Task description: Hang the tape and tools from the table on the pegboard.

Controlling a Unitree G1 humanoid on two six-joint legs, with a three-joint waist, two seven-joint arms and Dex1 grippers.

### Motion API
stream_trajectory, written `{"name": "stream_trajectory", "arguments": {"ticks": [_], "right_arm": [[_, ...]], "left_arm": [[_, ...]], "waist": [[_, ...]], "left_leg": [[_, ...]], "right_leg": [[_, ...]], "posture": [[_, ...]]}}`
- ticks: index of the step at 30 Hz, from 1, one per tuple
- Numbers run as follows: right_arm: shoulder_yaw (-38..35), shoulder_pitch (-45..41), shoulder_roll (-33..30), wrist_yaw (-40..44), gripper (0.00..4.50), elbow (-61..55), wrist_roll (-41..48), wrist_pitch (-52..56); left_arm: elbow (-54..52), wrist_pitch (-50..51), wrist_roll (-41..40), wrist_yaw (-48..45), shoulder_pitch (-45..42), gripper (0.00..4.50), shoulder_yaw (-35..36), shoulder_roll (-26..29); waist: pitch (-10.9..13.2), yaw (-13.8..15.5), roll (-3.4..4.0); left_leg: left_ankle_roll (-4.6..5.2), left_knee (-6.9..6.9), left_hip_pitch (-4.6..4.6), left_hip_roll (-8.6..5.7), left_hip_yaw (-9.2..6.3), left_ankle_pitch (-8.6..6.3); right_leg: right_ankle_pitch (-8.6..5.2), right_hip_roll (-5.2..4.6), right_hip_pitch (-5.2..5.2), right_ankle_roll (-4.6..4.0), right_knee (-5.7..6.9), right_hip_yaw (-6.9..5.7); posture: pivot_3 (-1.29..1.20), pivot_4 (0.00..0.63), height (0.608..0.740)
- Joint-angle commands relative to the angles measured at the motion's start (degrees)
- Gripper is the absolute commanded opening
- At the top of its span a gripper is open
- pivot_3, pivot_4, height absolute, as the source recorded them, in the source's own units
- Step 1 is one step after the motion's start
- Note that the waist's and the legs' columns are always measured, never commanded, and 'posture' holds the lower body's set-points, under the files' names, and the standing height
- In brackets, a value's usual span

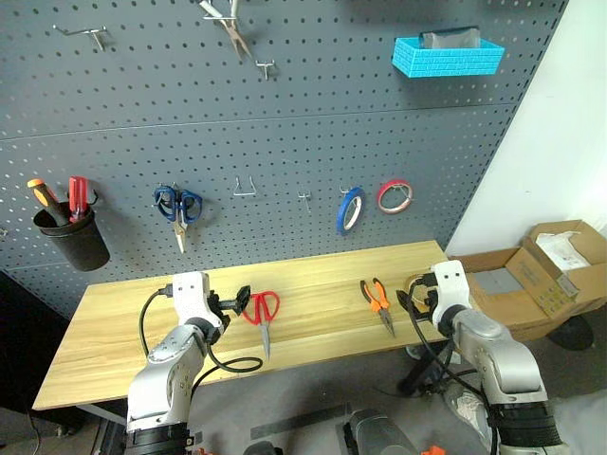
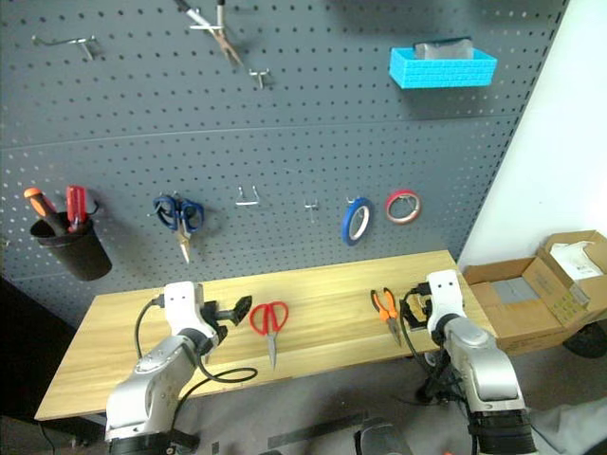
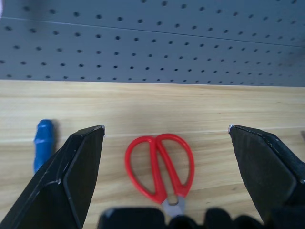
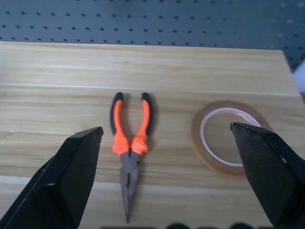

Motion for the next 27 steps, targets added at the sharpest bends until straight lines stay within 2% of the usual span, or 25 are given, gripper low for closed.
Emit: {"name": "stream_trajectory", "arguments": {"ticks": [1,11,20,27], "right_arm": [[-0.2,-2.0,-0.6,0.5,4.47,0.1,-0.2,-1.7],[-0.3,-2.2,-1.0,0.9,4.47,0.8,-0.5,-2.2],[-0.5,-1.9,-1.3,1.0,4.47,0.8,-0.6,-1.8],[0.1,-3.1,-4.6,3.7,4.47,9.5,-2.0,-7.5]], "left_arm": [[-3.0,-1.9,0.0,0.8,-0.4,4.5,1.0,0.6],[-2.3,-1.9,-0.3,1.2,-0.8,4.5,1.6,0.7],[-2.3,-1.8,0.9,0.4,-1.2,4.5,0.3,2.2],[-0.6,-5.7,5.2,-12.5,-6.1,4.5,-14.9,8.2]], "waist": [[0.0,0.4,0.0],[0.0,0.9,-0.01],[0.4,0.9,-0.15],[2.8,1.2,-0.35]], "left_leg": [[0.0,0.0,0.0,0.0,0.0,0.0],[0.0,0.0,0.0,0.0,0.0,0.0],[0.0,0.0,0.02,0.0,0.0,0.0],[-0.01,0.01,-0.03,-0.1,0.04,0.0]], "right_leg": [[0.0,0.0,0.0,0.0,0.0,0.01],[0.0,0.0,0.0,0.0,0.0,0.01],[0.0,0.0,0.0,0.0,0.0,0.01],[0.0,-0.15,0.02,0.0,-0.04,0.01]], "posture": [[-0.1,0.008,0.74],[-0.1,0.022,0.74],[-0.12,0.062,0.74],[-0.15,0.13,0.74]]}}
